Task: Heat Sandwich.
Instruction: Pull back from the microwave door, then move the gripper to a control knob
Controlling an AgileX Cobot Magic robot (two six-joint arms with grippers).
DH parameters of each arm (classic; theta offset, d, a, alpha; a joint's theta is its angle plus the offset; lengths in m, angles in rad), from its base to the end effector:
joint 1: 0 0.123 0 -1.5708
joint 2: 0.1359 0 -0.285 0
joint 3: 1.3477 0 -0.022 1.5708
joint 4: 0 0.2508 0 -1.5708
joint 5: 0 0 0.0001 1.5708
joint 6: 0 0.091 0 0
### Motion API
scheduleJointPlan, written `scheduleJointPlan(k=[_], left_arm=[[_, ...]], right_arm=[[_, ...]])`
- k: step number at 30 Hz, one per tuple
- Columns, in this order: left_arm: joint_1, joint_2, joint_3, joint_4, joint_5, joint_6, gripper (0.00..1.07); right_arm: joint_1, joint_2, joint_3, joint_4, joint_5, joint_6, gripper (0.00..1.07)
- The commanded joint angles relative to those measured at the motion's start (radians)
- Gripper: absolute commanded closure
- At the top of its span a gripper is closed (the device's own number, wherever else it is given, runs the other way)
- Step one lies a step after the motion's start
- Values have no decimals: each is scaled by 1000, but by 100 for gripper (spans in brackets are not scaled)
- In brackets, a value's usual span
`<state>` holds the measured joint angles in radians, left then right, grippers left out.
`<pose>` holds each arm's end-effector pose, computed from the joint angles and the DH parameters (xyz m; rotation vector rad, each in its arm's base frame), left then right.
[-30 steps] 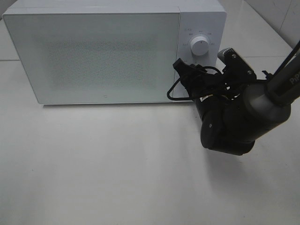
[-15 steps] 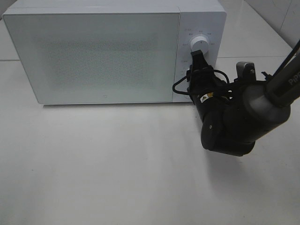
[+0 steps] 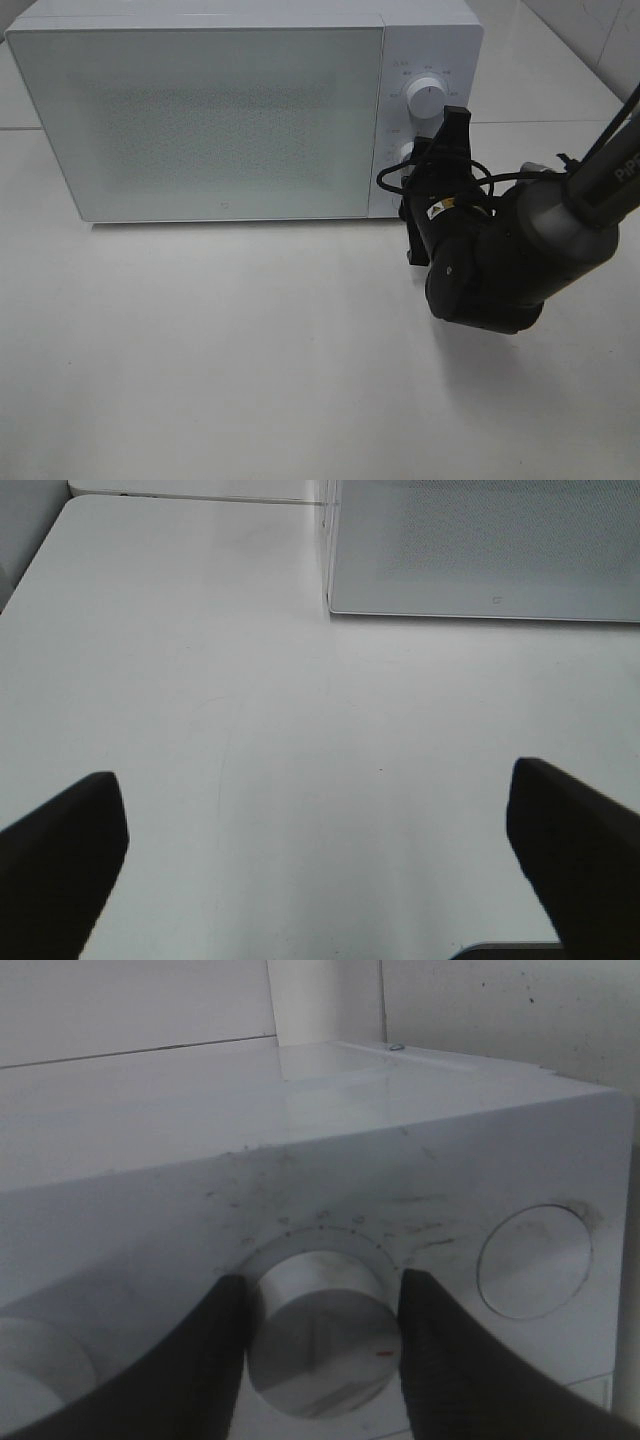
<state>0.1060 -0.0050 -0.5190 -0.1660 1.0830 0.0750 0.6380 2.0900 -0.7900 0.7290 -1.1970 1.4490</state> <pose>-0.0080 -0.0142 0.2816 -0.0193 2.0324 -0.0846 0.3171 0.1649 0.1127 1.3859 1.1925 1.2169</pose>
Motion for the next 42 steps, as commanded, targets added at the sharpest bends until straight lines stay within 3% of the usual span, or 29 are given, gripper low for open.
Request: scheduleJointPlan(k=[1,24,33,36,42], left_arm=[[-1,-23,2,-2,-12,-5,9],[-1,-23,2,-2,-12,-5,9],[-1,-23,2,-2,-12,-5,9],[-1,-23,2,-2,-12,-5,9],[-1,-23,2,-2,-12,-5,9]], right_arm=[[1,-8,-13,-51,-37,61,96],[1,-8,-10,-112,-36,34,86],[1,-8,-10,-103,-36,33,59],[1,-8,-10,-100,-36,28,41],[1,-8,-9,-105,-36,-7,27]])
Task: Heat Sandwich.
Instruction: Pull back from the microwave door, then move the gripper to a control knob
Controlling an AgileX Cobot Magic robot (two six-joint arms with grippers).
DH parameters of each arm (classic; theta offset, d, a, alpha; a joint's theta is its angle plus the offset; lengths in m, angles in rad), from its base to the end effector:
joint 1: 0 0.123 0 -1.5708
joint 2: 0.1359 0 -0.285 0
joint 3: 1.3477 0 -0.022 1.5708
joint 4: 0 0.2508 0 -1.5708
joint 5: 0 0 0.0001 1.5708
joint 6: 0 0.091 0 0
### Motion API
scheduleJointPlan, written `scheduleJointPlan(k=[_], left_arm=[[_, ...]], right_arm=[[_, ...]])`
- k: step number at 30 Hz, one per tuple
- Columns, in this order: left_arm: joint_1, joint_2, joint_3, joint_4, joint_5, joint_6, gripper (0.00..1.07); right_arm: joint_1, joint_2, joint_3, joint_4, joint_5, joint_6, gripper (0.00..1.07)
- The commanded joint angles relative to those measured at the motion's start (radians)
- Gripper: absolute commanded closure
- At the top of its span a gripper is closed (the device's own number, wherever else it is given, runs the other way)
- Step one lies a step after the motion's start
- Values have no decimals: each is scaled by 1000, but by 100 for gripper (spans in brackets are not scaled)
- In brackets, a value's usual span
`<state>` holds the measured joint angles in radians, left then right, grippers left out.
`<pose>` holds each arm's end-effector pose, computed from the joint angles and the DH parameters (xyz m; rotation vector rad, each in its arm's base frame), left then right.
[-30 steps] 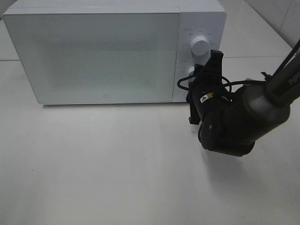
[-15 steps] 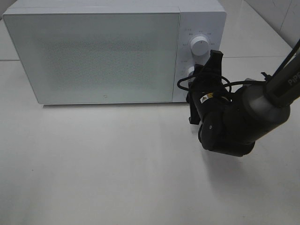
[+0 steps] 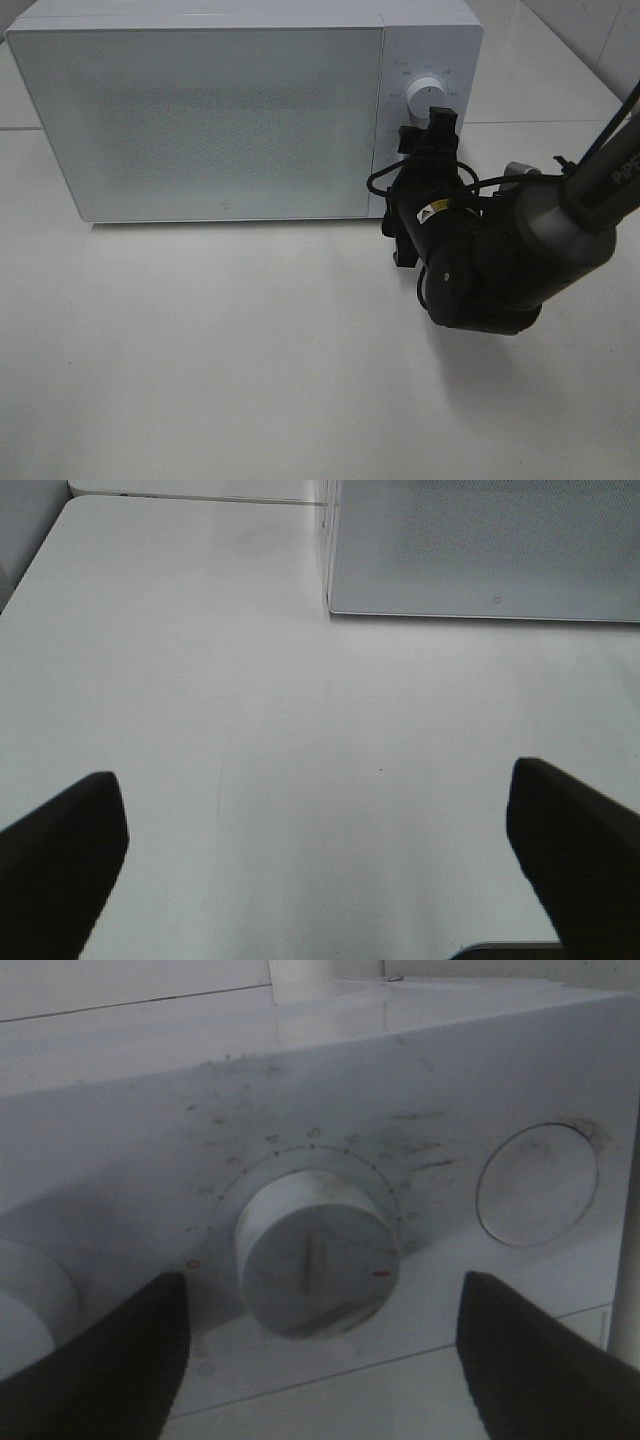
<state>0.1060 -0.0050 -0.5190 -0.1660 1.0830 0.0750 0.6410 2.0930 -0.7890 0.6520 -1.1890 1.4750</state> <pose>-0.0080 -0.0142 0.2816 -0.0193 2.0324 -0.0846 0.3164 0.1722 0.1122 1.3497 1.2493 1.2728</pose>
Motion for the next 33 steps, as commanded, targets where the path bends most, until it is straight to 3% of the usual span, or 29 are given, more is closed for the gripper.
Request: scheduleJointPlan(k=[1,10,19,28,33], left_arm=[[-1,-23,2,-2,-12,-5,9],[-1,-23,2,-2,-12,-5,9],[-1,-23,2,-2,-12,-5,9],[-1,-23,2,-2,-12,-5,9],[-1,-23,2,-2,-12,-5,9]], right_arm=[[-2,-11,-10,-28,-44,-33,27],[-2,-11,-9,-45,-40,-55,30],[1,-64,73,-85,-3,-117,31],[1,-171,139,-172,205,-285,31],[-2,-259,145,-200,430,-524,31]])
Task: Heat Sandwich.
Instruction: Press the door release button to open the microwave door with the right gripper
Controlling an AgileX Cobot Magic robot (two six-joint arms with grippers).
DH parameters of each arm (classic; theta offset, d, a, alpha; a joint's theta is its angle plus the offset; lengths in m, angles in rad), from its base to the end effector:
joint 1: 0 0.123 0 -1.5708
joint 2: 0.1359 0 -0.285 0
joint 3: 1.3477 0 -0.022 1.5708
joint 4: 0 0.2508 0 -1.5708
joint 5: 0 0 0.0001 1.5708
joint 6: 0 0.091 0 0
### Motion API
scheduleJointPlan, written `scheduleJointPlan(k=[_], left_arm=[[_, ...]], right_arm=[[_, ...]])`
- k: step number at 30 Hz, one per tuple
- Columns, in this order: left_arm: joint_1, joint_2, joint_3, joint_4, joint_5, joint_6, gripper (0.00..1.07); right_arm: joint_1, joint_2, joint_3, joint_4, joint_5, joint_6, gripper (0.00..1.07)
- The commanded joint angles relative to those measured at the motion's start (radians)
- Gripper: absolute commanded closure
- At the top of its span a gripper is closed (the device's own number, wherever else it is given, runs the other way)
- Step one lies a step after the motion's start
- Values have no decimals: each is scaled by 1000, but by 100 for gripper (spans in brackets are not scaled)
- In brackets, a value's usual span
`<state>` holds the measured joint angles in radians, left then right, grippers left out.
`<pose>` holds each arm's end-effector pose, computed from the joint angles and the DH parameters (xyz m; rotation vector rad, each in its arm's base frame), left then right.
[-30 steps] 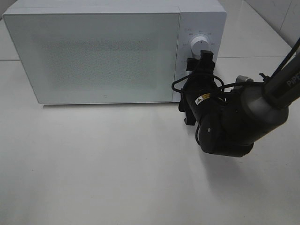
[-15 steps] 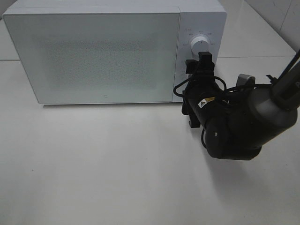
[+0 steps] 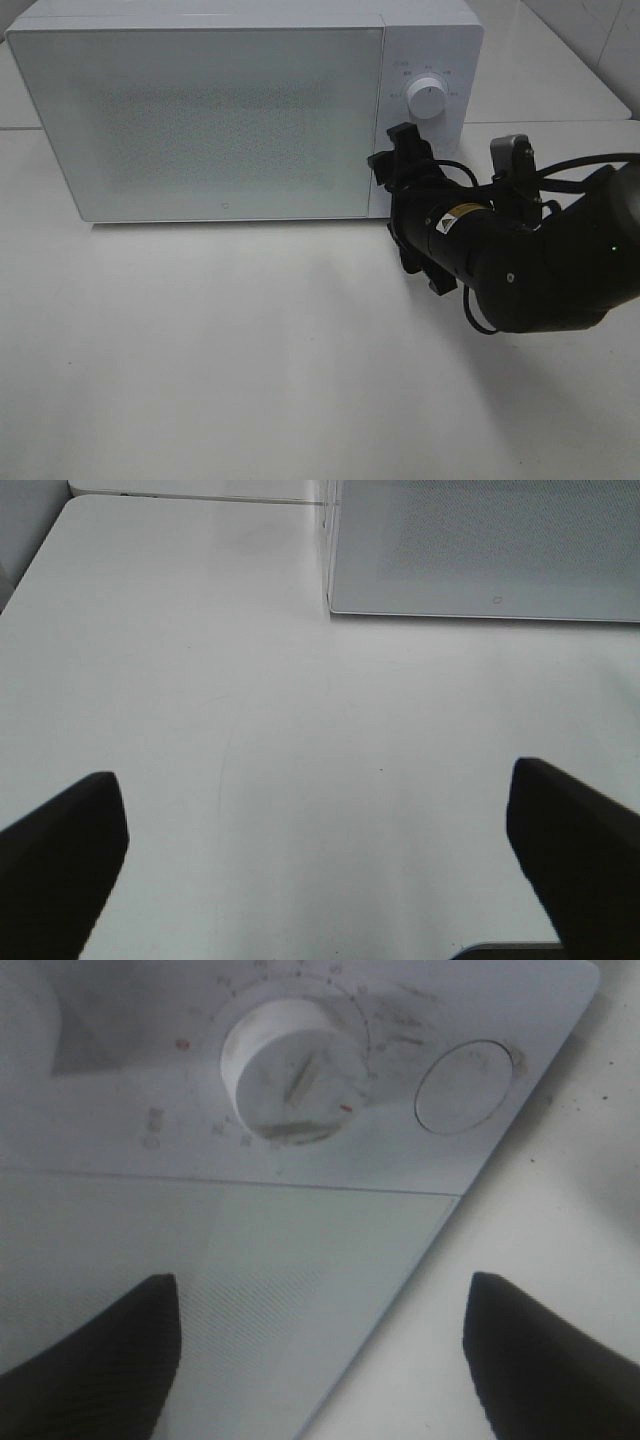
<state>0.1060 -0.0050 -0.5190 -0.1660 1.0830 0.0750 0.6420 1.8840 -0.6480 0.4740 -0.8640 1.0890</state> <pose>-0.0080 -0.0142 0.2816 -0.0193 2.0324 -0.0846 0.2807 0.1705 0.1312 0.9934 1.7765 1.0301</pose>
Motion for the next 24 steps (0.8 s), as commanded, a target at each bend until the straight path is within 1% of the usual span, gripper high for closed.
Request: scheduleJointPlan(k=[1,2,3,4,6,7,9,12,13,15,16,17,19,20,22,24], left_arm=[[-1,-23,2,-2,-12,-5,9],[-1,-23,2,-2,-12,-5,9],[-1,-23,2,-2,-12,-5,9],[-1,-23,2,-2,-12,-5,9],[-1,-23,2,-2,-12,-5,9],[-1,-23,2,-2,-12,-5,9],[-1,-23,2,-2,-12,-5,9],[-1,-23,2,-2,-12,-5,9],[-1,-23,2,-2,-12,-5,9],[-1,-23,2,-2,-12,-5,9],[-1,-23,2,-2,-12,-5,9],[-1,-23,2,-2,-12,-5,9],[-1,-23,2,-2,-12,-5,9],[-1,-23,2,-2,-12,-5,9],[-1,-23,2,-2,-12,-5,9],[-1,-23,2,-2,-12,-5,9]], right_arm=[[-3,-67,3,-22,145,-197,31],[-3,-81,3,-22,183,-242,31],[-3,-111,3,-20,245,-348,31],[-3,-111,3,-20,245,-348,31],[-3,-140,3,-10,310,-449,31],[-3,-162,3,-10,363,-536,31],[-3,-173,3,-10,393,-572,31],[-3,-209,3,-11,516,-747,31],[-3,-209,3,-11,516,-747,31],[-3,-222,3,-11,577,-830,31],[-3,-237,3,-11,637,-908,31],[-3,-237,3,-11,637,-908,31],[-3,-254,3,-11,707,-989,31],[-3,-276,3,-11,773,-1058,31],[-3,-286,3,-11,797,-1081,31],[-3,-330,3,-12,870,-1141,31]])
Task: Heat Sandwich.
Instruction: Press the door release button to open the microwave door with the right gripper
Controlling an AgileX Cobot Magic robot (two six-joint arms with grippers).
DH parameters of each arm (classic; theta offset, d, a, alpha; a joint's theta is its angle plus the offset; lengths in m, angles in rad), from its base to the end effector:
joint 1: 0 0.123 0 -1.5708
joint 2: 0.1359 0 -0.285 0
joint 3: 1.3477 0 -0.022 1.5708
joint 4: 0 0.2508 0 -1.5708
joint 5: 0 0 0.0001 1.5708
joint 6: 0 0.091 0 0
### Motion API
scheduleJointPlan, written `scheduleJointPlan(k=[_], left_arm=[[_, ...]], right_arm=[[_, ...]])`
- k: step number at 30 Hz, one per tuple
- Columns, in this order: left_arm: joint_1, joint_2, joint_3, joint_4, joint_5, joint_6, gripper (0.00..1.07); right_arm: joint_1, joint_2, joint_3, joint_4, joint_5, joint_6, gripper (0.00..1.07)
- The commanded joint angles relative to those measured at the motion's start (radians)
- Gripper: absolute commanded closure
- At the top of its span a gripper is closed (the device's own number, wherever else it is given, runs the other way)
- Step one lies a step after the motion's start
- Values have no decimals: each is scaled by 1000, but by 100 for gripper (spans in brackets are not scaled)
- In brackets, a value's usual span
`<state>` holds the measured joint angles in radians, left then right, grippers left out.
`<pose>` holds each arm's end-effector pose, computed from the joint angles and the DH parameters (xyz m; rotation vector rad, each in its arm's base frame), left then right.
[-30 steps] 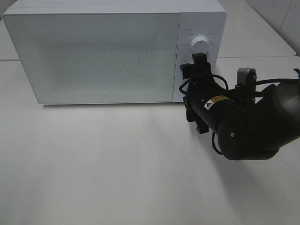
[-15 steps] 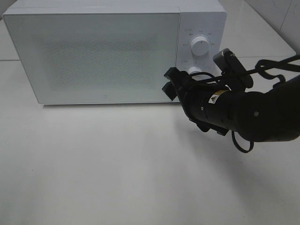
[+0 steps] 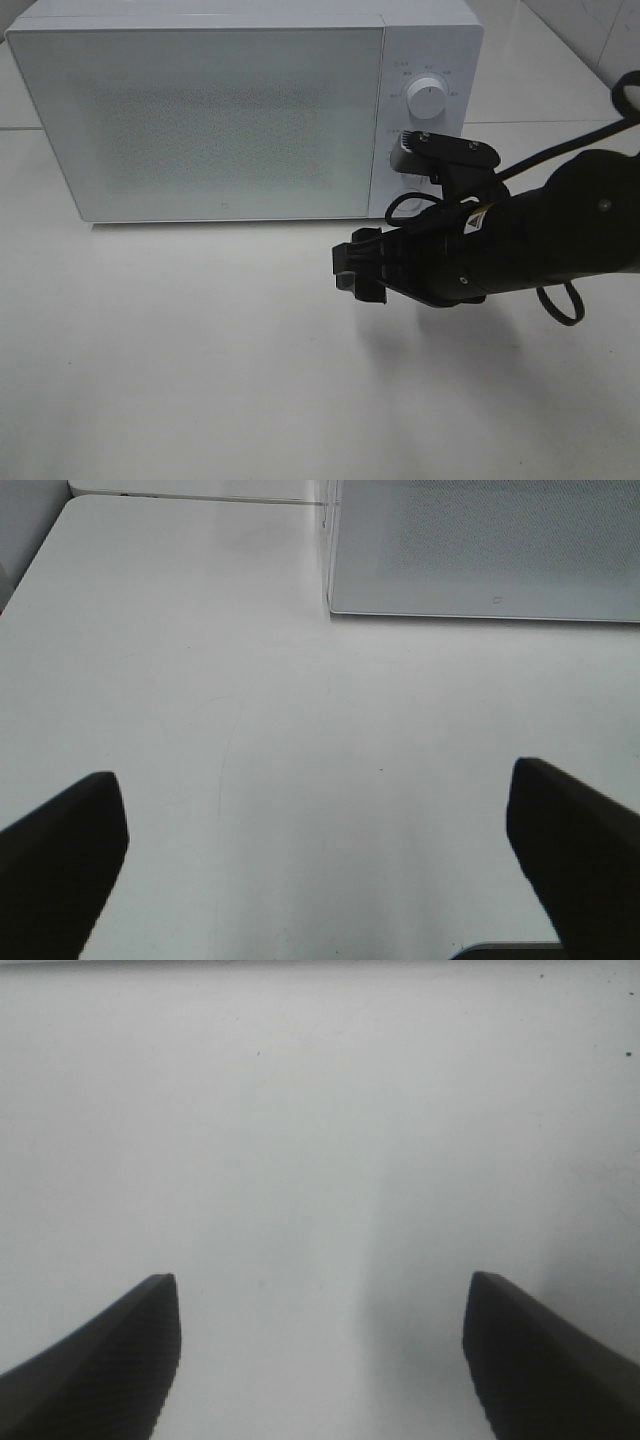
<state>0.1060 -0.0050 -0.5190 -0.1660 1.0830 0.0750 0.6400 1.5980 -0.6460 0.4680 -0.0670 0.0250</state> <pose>-0.0080 -0.0142 0.2816 -0.0193 2.0324 -0.0846 0.2332 0.1703 0.1620 -0.1651 2.4288 0.4948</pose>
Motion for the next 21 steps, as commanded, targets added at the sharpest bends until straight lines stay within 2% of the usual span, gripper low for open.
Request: scheduleJointPlan(k=[1,7,15,21], left_arm=[[-1,-23,2,-2,-12,-5,9],[-1,-23,2,-2,-12,-5,9],[-1,-23,2,-2,-12,-5,9],[-1,-23,2,-2,-12,-5,9]], right_arm=[[-1,-61,1,-9,96,-93,31],[-1,-153,1,-41,225,-137,31],[-1,-345,1,-236,529,-63,31],[-1,-493,1,-269,728,-57,31]])
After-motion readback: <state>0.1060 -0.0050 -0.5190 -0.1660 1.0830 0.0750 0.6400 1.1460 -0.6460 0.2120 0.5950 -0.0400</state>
